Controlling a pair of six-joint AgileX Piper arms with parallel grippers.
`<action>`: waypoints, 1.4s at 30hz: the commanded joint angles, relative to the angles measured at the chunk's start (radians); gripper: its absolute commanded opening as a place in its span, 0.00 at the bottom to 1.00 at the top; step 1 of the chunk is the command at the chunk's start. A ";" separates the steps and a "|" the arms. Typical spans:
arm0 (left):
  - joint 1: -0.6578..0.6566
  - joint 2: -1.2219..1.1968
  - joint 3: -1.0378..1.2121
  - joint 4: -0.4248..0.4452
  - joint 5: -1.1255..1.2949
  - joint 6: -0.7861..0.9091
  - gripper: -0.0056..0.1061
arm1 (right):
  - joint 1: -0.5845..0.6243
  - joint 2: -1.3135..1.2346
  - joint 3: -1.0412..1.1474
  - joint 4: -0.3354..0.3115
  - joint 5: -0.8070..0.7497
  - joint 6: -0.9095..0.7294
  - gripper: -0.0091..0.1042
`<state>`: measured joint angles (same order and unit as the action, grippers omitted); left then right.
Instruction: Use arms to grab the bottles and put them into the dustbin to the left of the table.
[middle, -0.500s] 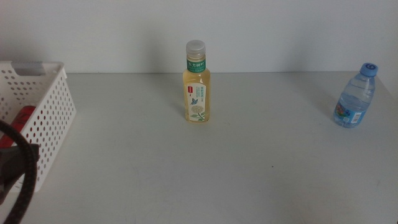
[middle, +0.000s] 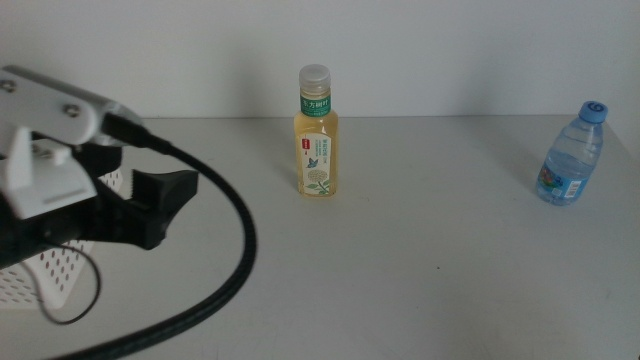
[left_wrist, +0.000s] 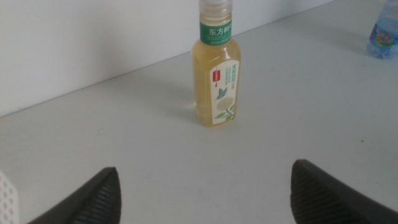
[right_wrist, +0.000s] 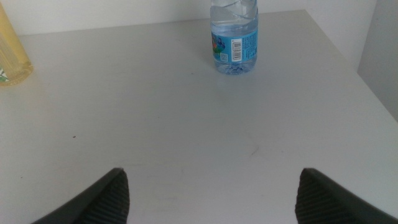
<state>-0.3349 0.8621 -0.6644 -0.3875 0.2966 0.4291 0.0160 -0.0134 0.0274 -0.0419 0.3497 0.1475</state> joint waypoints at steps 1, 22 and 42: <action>-0.054 0.101 -0.026 -0.073 -0.203 0.055 0.89 | -0.005 -0.021 -0.009 -0.008 -0.056 -0.010 0.91; -0.206 0.914 -0.399 -0.066 -0.660 -0.004 0.89 | -0.005 -0.021 -0.009 -0.008 -0.056 -0.010 0.91; -0.163 1.214 -0.734 -0.067 -0.706 -0.010 0.89 | -0.005 -0.021 -0.009 -0.008 -0.056 -0.010 0.91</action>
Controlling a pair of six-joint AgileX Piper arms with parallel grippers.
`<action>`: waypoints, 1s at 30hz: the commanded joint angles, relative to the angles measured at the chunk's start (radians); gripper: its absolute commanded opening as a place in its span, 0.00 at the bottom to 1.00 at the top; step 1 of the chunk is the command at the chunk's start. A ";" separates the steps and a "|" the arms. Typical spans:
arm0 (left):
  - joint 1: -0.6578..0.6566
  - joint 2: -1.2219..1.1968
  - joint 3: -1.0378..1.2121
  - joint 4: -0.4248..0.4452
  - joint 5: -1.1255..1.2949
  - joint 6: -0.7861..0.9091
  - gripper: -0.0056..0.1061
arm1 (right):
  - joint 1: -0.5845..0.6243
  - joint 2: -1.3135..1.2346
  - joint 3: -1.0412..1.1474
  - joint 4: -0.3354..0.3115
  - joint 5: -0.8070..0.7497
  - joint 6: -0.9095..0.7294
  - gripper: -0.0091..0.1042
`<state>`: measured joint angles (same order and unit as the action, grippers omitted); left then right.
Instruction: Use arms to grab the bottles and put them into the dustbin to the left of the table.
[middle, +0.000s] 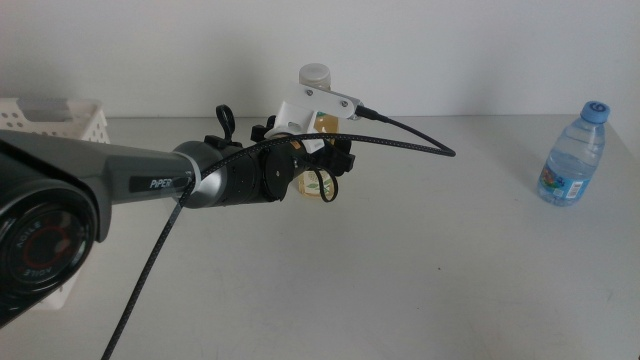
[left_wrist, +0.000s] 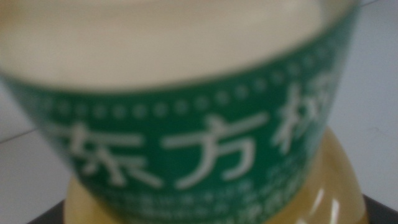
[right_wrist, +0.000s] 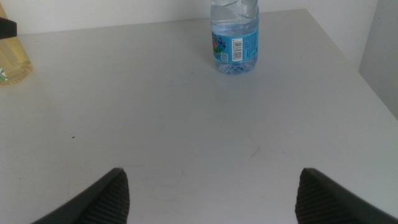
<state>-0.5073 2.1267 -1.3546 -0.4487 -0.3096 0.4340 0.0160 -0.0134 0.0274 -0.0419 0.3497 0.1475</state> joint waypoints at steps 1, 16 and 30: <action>0.010 -0.043 -0.051 -0.007 -0.115 -0.024 0.88 | -0.005 -0.021 -0.009 -0.008 -0.056 -0.010 0.91; 0.043 -0.320 -0.079 0.054 0.246 -0.043 0.21 | -0.005 -0.021 -0.009 -0.008 -0.056 -0.010 0.91; 0.441 -0.474 -0.439 0.101 1.254 -0.051 0.11 | -0.005 -0.021 -0.009 -0.008 -0.056 -0.010 0.91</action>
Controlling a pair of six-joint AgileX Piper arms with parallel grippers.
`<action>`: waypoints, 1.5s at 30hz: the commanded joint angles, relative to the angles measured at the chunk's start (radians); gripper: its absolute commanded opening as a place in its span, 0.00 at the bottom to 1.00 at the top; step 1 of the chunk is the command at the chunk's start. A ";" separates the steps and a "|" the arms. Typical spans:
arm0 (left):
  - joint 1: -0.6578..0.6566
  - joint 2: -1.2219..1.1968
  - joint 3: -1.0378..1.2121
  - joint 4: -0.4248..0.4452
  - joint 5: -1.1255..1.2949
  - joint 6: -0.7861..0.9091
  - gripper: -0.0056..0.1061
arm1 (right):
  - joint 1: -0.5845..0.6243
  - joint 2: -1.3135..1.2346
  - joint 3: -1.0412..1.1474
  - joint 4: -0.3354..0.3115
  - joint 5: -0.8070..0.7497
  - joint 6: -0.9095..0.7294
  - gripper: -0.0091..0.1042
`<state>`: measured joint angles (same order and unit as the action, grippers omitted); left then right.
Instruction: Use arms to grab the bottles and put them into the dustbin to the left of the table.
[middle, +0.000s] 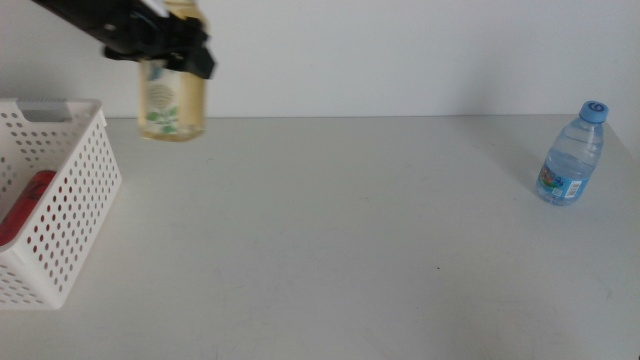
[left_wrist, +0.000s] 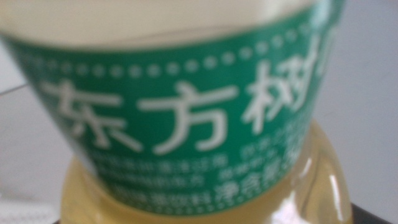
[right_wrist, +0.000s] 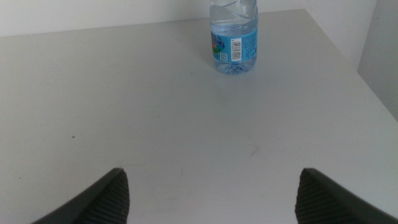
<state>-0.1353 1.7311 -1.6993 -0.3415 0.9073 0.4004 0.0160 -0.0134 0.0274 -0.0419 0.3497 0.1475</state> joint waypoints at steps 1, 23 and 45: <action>0.112 -0.078 -0.129 0.001 0.116 -0.018 0.11 | -0.005 -0.021 -0.009 -0.008 -0.056 -0.010 0.91; 0.475 0.066 -0.040 0.106 0.339 -0.023 0.11 | -0.005 -0.021 -0.009 -0.008 -0.056 -0.010 0.91; 0.453 0.064 -0.016 0.077 0.334 -0.040 0.89 | -0.005 -0.021 -0.009 -0.008 -0.056 -0.010 0.91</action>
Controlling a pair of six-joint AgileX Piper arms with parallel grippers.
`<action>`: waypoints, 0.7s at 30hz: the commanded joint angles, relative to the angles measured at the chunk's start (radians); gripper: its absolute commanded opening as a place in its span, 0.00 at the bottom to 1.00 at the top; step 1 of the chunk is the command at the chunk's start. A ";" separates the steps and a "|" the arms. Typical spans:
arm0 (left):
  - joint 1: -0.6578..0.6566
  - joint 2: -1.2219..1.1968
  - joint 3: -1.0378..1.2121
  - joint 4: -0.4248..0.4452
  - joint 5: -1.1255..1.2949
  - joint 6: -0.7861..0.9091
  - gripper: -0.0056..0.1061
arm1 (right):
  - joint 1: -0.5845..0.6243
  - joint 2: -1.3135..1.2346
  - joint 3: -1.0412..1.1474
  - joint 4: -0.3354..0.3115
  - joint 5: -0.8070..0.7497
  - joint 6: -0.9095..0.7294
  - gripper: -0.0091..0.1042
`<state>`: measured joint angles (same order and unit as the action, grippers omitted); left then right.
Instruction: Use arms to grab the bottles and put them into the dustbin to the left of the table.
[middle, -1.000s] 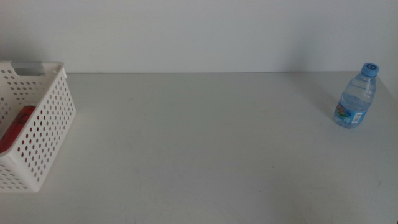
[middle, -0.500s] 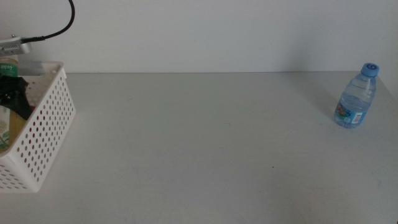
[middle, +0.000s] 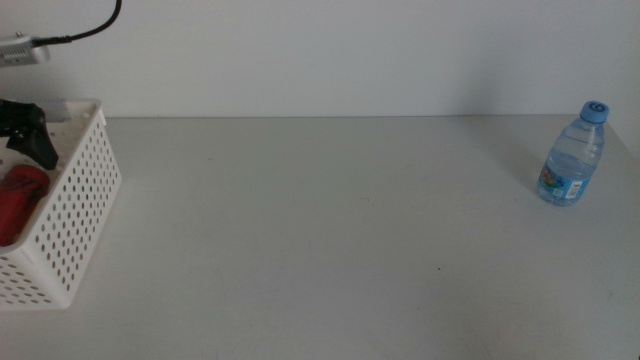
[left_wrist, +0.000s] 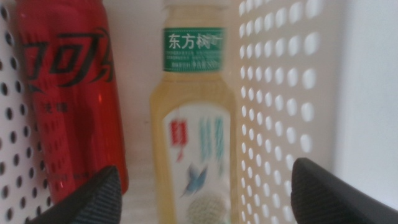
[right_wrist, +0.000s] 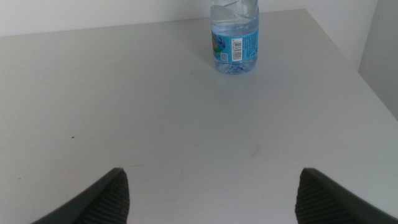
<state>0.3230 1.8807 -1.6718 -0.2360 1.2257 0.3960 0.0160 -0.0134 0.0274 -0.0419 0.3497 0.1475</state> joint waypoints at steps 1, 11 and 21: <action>-0.007 -0.106 -0.046 -0.030 0.016 -0.036 0.89 | -0.005 -0.021 -0.009 -0.008 -0.056 -0.010 0.91; -0.138 -0.334 -0.040 -0.066 0.031 0.048 0.89 | -0.005 -0.021 -0.009 -0.008 -0.056 -0.010 0.91; -0.445 -0.547 0.027 -0.069 -0.038 0.097 0.89 | -0.005 -0.021 -0.009 -0.009 -0.056 -0.010 0.91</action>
<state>-0.0861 1.3965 -1.6438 -0.2894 1.2412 0.5199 0.0160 -0.0134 0.0274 -0.0419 0.3497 0.1475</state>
